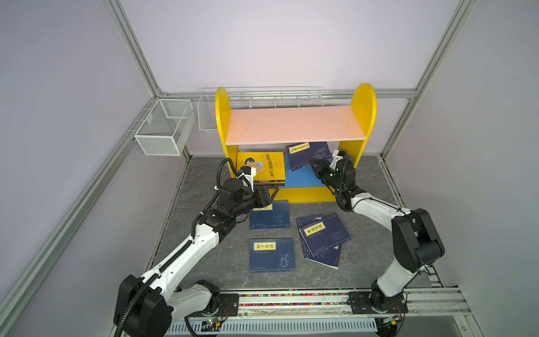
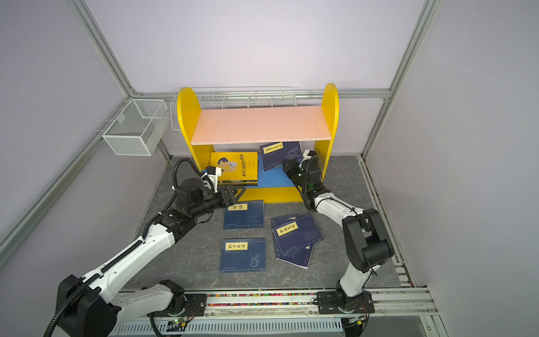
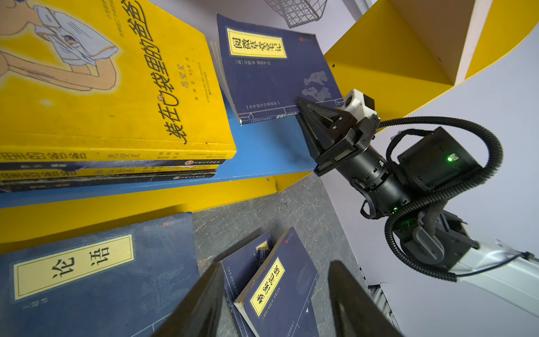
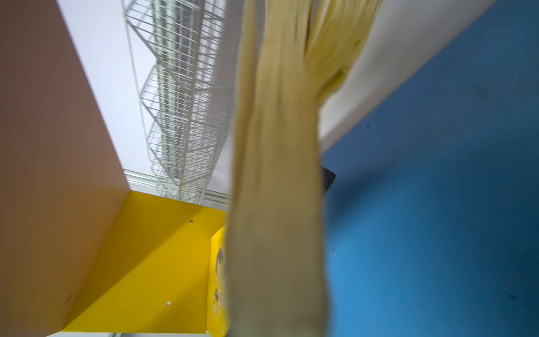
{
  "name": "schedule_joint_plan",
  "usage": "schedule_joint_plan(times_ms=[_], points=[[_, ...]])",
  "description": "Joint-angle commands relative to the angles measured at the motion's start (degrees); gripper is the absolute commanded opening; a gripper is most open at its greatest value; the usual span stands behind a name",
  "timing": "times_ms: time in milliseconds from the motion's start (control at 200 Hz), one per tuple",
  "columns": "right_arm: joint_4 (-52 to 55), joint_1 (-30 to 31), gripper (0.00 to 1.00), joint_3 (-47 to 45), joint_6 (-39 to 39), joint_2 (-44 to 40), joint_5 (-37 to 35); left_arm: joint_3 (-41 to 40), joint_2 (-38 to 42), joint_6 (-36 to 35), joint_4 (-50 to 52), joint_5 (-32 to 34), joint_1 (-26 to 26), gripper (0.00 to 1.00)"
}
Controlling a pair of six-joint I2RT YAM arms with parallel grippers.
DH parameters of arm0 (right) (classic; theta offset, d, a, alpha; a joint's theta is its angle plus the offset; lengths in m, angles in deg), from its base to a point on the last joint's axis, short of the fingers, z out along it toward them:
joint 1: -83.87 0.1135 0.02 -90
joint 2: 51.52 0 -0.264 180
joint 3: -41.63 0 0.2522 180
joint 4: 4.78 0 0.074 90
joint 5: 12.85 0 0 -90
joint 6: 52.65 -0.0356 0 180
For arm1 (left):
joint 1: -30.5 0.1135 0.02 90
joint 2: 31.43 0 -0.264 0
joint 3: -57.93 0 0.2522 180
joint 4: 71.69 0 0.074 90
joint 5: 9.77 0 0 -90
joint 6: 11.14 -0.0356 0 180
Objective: Stacking books/files
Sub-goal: Place the book on the bookshelf.
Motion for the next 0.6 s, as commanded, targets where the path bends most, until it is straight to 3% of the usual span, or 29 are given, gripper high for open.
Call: schedule_joint_plan(times_ms=[0, 270, 595], points=[[-10.99, -0.53, 0.11, 2.34, -3.88, 2.54, 2.57, -0.24, 0.34, -1.39, 0.86, 0.59, -0.22, 0.58], [-15.84, -0.03, 0.1, 1.79, -9.14, 6.9, 4.14, 0.04, 0.69, -3.0, 3.21, 1.29, -0.21, 0.58], [-5.59, -0.03, 0.1, -4.47, -6.9, 1.1, -1.06, -0.32, 0.81, -2.81, 2.94, 1.45, -0.21, 0.58]])
